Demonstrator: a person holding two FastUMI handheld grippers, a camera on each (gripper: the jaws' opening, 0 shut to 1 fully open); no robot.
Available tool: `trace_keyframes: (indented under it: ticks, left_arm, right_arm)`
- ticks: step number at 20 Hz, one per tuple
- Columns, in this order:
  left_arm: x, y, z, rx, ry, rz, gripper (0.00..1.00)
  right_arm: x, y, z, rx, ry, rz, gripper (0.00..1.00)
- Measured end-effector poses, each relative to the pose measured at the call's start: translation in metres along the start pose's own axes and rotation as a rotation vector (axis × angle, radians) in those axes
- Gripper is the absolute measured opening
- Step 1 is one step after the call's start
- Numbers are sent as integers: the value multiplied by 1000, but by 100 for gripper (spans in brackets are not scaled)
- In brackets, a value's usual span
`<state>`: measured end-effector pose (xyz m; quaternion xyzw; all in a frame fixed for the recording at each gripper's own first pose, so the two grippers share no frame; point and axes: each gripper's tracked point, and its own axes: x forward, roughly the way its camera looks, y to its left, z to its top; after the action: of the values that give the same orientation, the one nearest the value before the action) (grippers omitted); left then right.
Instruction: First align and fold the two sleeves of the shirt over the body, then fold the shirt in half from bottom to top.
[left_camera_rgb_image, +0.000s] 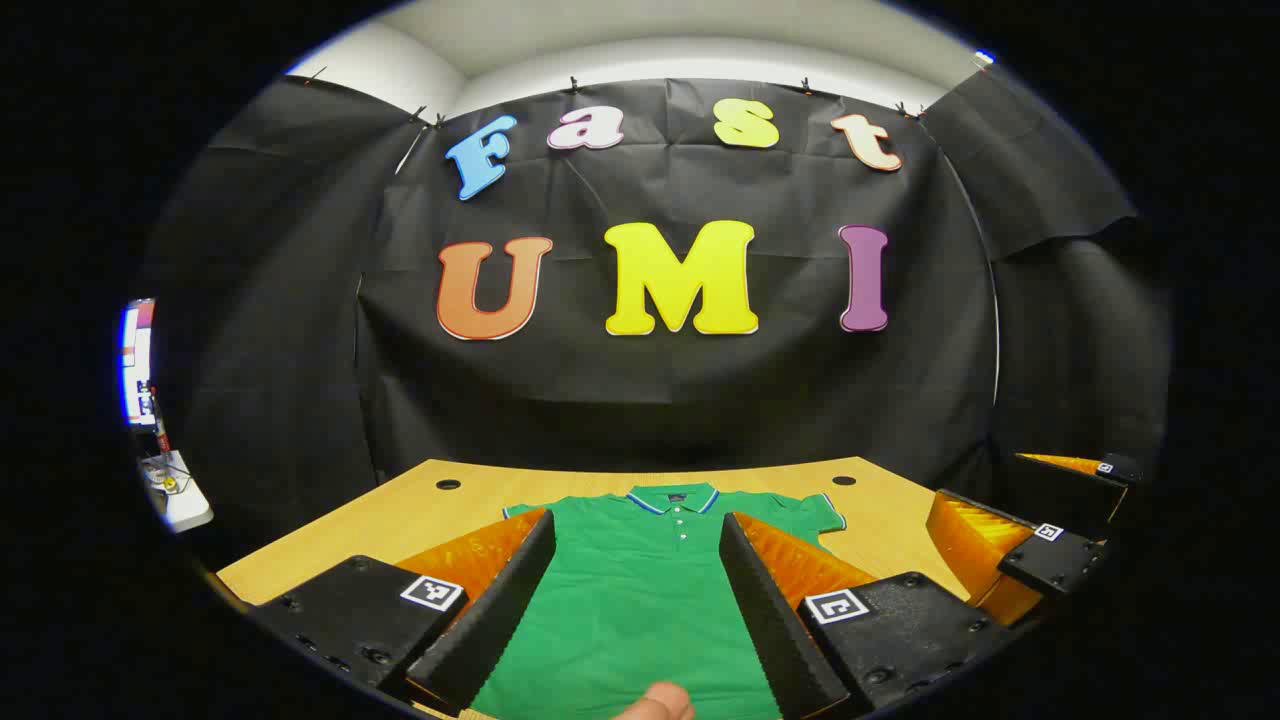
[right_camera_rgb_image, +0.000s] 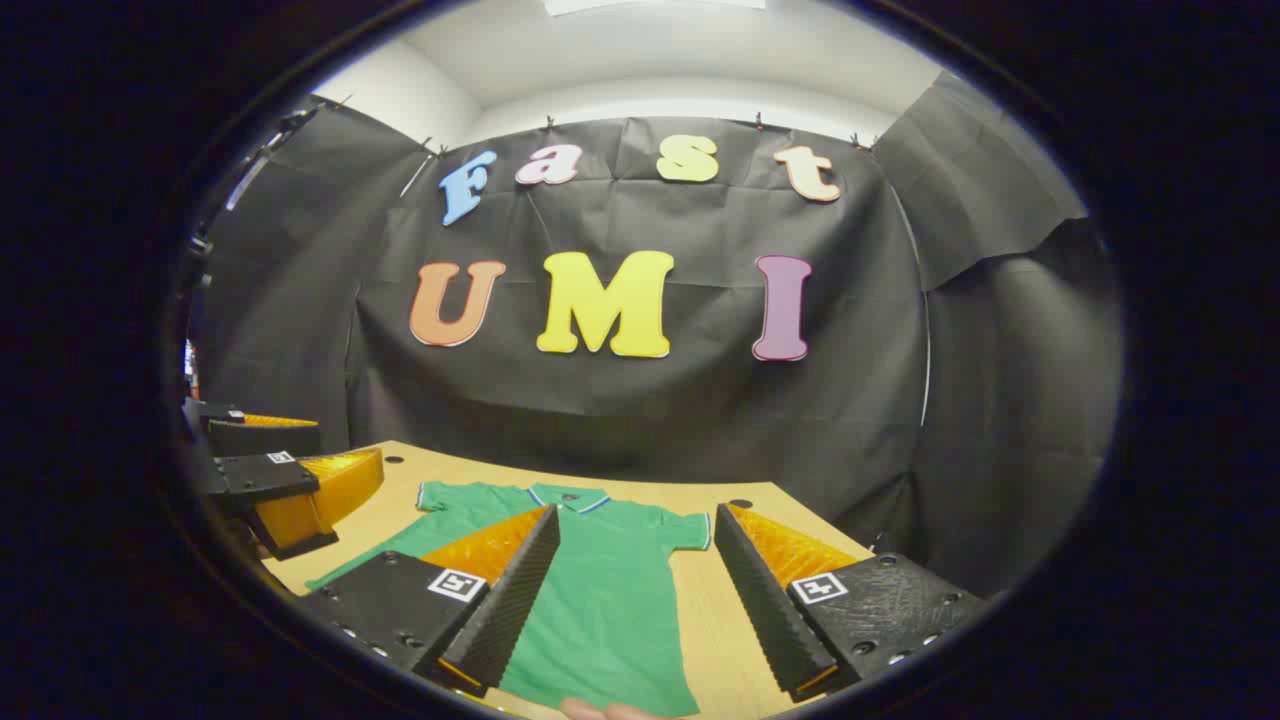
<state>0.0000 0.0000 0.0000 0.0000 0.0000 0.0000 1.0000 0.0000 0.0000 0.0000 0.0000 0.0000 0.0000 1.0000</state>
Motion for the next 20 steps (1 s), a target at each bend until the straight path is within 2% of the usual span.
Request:
trace_keyframes:
  ticks: [6,9,16,20]
  left_arm:
    - [5,8,-6,-17,14,25,100]
    - [9,8,-10,-52,28,19,100]
    - [11,2,-9,-54,17,-10,100]
    - [12,2,-10,-36,16,-4,100]
  right_arm:
    - [1,-1,-10,-26,28,19,95]
    - [2,-4,-13,-37,34,18,95]
    - [9,0,-27,-53,64,35,97]
    - [12,0,-34,-55,76,35,95]
